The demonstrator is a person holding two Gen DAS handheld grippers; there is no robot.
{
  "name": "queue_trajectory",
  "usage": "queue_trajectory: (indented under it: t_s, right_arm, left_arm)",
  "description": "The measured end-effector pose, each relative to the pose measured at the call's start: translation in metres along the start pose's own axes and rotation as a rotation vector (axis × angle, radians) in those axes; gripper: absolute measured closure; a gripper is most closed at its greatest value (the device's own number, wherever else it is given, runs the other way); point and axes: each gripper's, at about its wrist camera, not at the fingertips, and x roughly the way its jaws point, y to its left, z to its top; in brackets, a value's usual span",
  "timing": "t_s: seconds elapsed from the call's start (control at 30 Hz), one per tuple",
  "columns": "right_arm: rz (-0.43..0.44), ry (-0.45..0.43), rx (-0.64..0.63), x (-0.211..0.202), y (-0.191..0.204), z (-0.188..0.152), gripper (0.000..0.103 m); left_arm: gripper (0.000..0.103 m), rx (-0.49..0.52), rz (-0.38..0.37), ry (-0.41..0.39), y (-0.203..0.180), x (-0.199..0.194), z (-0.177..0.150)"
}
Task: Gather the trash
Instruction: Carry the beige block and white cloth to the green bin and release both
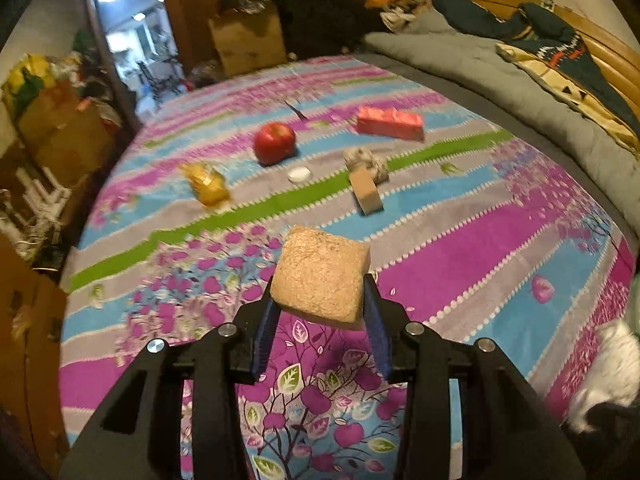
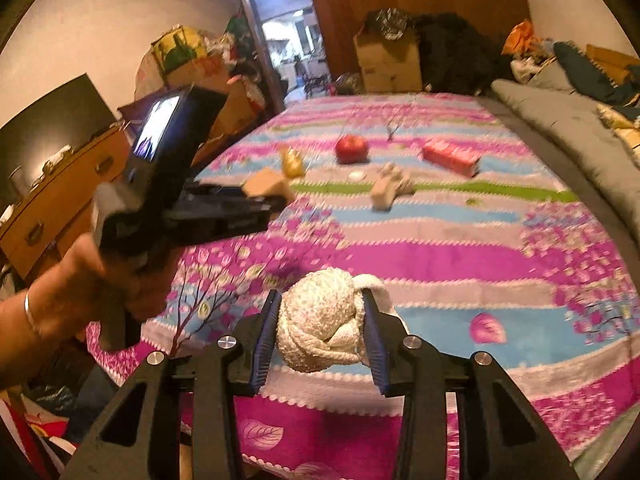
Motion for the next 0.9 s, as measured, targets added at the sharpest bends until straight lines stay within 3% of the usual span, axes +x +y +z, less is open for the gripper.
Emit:
queue_trajectory:
  t_s: [0.17,0.4,0.6,0.9]
  right_arm:
    - [-0.079,-0.09,0.015,-0.043,-0.016,0.018,0.062]
    - [-0.188,-0.208,0.02,-0.106,-0.038,0.037,0.062]
    - [-0.297,-0.273,0.064,-0.169,-0.07,0.041,0.062]
    - [-0.496,-0.333,0.213,-0.267,-0.146,0.018,0.062]
  left_arm:
    - [0.064,-0.01,0.037,-0.05,-0.02,-0.027,0.013]
    - [0.064,0.048,0.019,-0.118,-0.064,-0.057,0.041]
    - [0.064,0.123,-0.056,-0.203,-0.125,-0.087,0.068]
    - [0.064,0.255,-0.203,-0.279,-0.232,-0.123,0.09]
